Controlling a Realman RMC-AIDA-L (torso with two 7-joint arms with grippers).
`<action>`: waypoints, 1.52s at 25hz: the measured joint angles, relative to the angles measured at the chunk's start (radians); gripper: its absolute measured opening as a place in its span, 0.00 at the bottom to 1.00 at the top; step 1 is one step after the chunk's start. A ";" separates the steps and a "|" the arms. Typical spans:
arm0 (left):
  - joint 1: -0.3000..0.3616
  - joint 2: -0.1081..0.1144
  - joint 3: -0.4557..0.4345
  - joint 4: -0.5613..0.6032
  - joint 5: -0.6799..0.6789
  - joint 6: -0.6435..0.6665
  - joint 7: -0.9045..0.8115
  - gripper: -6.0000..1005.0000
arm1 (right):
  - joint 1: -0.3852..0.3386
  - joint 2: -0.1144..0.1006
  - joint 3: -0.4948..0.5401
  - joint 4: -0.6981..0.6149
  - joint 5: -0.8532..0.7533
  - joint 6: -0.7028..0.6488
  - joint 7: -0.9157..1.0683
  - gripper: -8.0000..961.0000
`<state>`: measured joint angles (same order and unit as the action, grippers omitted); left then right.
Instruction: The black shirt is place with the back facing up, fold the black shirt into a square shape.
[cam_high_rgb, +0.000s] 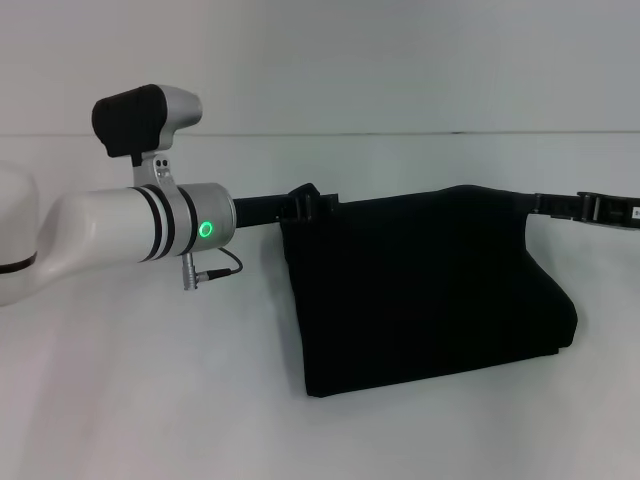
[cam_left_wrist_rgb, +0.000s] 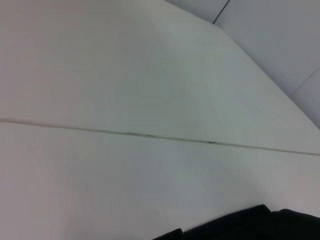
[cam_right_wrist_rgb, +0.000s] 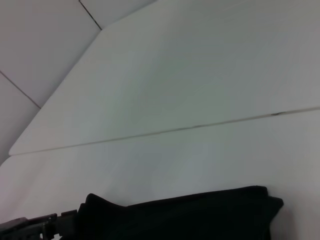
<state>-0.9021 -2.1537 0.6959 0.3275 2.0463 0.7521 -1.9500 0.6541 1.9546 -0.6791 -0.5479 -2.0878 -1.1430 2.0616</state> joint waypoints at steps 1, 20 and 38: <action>-0.002 0.000 0.001 0.000 0.000 -0.002 -0.001 0.61 | -0.002 0.000 0.001 -0.001 0.000 0.000 0.000 0.82; 0.001 -0.005 0.023 -0.005 0.000 -0.048 -0.008 0.33 | -0.011 -0.008 -0.001 -0.009 0.000 0.007 0.000 0.82; 0.037 0.008 0.027 0.009 0.007 -0.088 -0.010 0.67 | -0.014 -0.003 0.004 0.000 0.000 0.009 0.000 0.82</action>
<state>-0.8648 -2.1457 0.7226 0.3368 2.0534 0.6643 -1.9600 0.6401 1.9513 -0.6750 -0.5480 -2.0877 -1.1335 2.0616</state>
